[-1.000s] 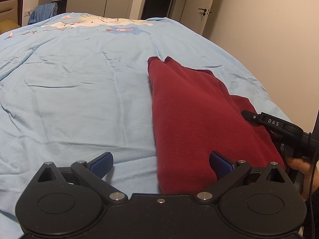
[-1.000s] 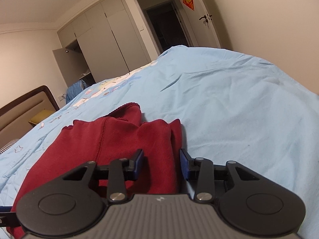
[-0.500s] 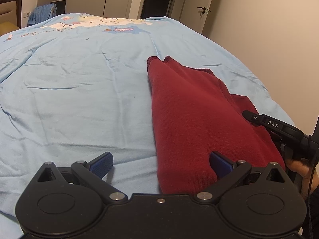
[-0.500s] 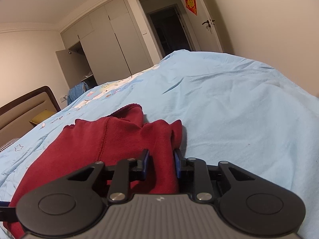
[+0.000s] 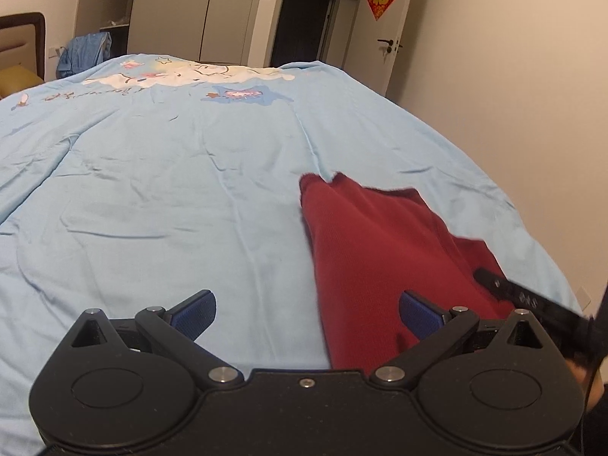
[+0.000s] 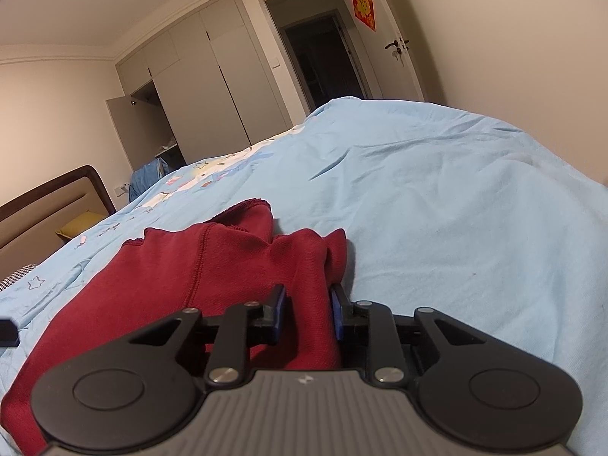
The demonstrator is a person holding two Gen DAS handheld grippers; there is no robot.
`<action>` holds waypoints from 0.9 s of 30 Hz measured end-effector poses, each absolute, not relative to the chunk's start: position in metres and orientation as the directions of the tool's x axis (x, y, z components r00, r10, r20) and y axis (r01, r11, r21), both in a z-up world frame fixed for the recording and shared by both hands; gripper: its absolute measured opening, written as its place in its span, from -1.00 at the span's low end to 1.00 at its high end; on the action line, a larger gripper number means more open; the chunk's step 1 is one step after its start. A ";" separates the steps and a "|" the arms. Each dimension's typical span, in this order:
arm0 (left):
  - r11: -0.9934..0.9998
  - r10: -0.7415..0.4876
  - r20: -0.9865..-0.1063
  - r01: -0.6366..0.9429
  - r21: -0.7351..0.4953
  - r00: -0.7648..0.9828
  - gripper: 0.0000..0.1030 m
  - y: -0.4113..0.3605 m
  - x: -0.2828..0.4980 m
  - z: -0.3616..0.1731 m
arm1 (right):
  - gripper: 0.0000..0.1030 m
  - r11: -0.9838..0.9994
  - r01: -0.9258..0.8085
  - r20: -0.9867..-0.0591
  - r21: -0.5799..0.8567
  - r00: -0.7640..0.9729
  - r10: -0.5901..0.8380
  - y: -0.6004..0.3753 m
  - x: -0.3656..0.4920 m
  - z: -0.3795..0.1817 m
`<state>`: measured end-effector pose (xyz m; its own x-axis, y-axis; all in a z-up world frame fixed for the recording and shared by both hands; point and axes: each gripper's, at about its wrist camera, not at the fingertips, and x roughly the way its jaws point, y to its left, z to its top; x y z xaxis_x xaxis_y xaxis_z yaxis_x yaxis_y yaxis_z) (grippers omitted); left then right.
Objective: Fold small clothes
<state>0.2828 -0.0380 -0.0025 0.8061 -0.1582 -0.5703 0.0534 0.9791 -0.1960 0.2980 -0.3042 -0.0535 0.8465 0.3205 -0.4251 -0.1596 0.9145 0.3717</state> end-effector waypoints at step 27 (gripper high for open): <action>0.905 -0.387 -0.554 0.187 -0.383 0.737 -0.49 -0.049 0.331 -0.020 | -0.73 0.924 -0.182 -0.388 0.338 0.867 0.313 -0.297 0.287 -0.035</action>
